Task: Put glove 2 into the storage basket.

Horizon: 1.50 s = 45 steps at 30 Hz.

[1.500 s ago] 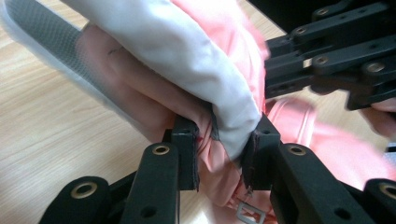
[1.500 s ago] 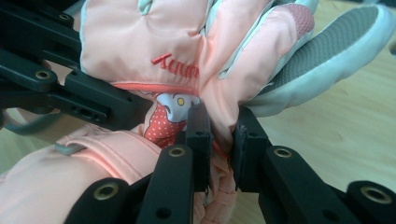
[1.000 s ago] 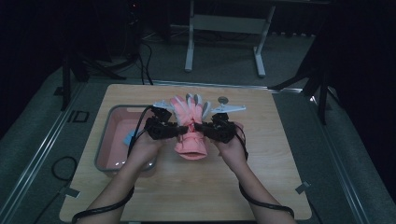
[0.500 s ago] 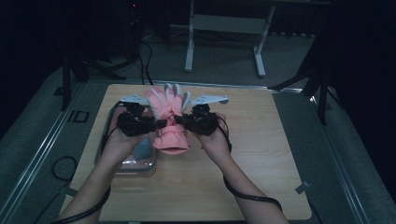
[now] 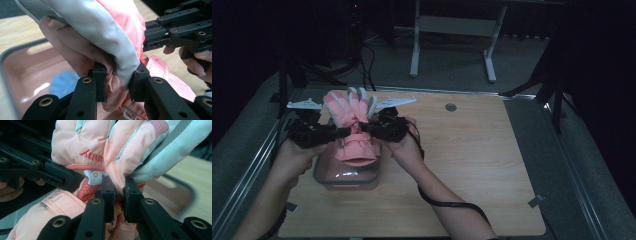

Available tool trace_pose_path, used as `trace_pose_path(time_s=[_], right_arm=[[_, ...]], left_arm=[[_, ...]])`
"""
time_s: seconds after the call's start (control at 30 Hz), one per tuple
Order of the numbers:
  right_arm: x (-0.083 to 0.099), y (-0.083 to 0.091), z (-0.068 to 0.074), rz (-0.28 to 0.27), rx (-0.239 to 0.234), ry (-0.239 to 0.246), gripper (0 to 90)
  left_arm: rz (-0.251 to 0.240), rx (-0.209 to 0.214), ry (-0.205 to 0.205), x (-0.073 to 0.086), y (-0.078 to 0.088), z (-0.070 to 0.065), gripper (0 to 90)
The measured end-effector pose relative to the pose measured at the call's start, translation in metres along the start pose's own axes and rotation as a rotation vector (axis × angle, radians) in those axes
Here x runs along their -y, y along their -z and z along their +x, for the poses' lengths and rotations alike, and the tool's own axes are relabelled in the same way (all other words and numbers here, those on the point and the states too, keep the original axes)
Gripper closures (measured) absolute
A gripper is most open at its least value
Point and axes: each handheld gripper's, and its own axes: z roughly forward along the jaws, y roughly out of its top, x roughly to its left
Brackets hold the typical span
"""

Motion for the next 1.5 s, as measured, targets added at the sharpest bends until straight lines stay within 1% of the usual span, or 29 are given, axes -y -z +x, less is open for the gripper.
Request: trace_pose_path(time_s=[0.1,0.2,0.3,0.37,0.47,0.5,0.57,0.63,0.7,0.8,0.87,0.9,0.93,0.97,1.03,1.1,1.17,1.23,1.27,1.3,1.33,1.37,1.4,1.43,1.5], right_arm=[[0.005,-0.023,0.003,0.026,-0.027,-0.020,80.9],[0.017,-0.044,0.001,0.059,-0.045,-0.048,81.0],[0.032,-0.062,-0.004,0.102,-0.042,-0.065,80.9],[0.041,-0.071,-0.010,0.132,-0.040,-0.083,80.9],[0.052,-0.079,-0.018,0.175,-0.014,-0.092,80.9],[0.054,-0.081,-0.021,0.188,-0.008,-0.092,80.8],[0.057,-0.082,-0.026,0.202,0.005,-0.091,80.7],[0.059,-0.082,-0.030,0.223,0.022,-0.093,80.6],[0.060,-0.083,-0.033,0.250,0.048,-0.082,80.3],[0.063,-0.084,-0.038,0.265,0.072,-0.083,79.7],[0.065,-0.084,-0.043,0.275,0.074,-0.095,79.1],[0.066,-0.085,-0.046,0.284,0.075,-0.110,78.7],[0.066,-0.085,-0.047,0.287,0.075,-0.110,78.1],[0.067,-0.085,-0.049,0.293,0.077,-0.112,77.7],[0.067,-0.086,-0.051,0.304,0.078,-0.122,76.8],[0.068,-0.086,-0.053,0.303,0.080,-0.127,76.4],[0.068,-0.086,-0.055,0.300,0.083,-0.137,74.9],[0.067,-0.086,-0.055,0.301,0.093,-0.137,70.2],[0.067,-0.086,-0.055,0.301,0.101,-0.128,68.5],[0.066,-0.086,-0.055,0.301,0.097,-0.121,66.4],[0.065,-0.084,-0.055,0.295,0.101,-0.110,62.6],[0.064,-0.083,-0.054,0.288,0.108,-0.101,56.0],[0.061,-0.078,-0.054,0.251,0.101,-0.084,52.6],[0.058,-0.074,-0.053,0.231,0.093,-0.082,51.3],[0.051,-0.067,-0.052,0.204,0.080,-0.069,43.6]], left_arm=[[0.025,-0.012,0.029,0.014,0.000,0.016,71.7],[0.062,-0.015,0.056,0.028,-0.010,0.031,71.7],[0.096,-0.001,0.098,0.043,-0.026,0.044,71.7],[0.115,0.005,0.112,0.050,-0.038,0.049,71.7],[0.136,0.018,0.128,0.056,-0.054,0.055,71.6],[0.138,0.019,0.135,0.057,-0.058,0.056,71.6],[0.148,0.024,0.136,0.057,-0.066,0.057,71.5],[0.163,0.011,0.125,0.056,-0.074,0.055,71.2],[0.181,-0.003,0.113,0.056,-0.081,0.054,70.8],[0.195,-0.015,0.106,0.054,-0.091,0.053,70.0],[0.205,-0.019,0.105,0.054,-0.096,0.052,68.9],[0.208,-0.022,0.103,0.054,-0.098,0.053,67.8],[0.214,-0.023,0.102,0.054,-0.100,0.053,67.1],[0.224,-0.031,0.088,0.053,-0.102,0.053,66.6],[0.226,-0.049,0.068,0.052,-0.104,0.052,64.0],[0.223,-0.065,0.065,0.051,-0.105,0.051,62.2],[0.219,-0.067,0.063,0.052,-0.106,0.052,60.7],[0.215,-0.068,0.073,0.052,-0.106,0.053,59.4],[0.212,-0.066,0.074,0.053,-0.106,0.054,59.0],[0.207,-0.069,0.078,0.053,-0.106,0.054,58.0],[0.207,-0.074,0.078,0.053,-0.105,0.054,56.8],[0.205,-0.077,0.076,0.054,-0.106,0.054,56.6],[0.200,-0.082,0.080,0.054,-0.107,0.054,56.0],[0.194,-0.090,0.079,0.053,-0.108,0.053,54.7],[0.179,-0.110,0.077,0.052,-0.110,0.051,49.5]])
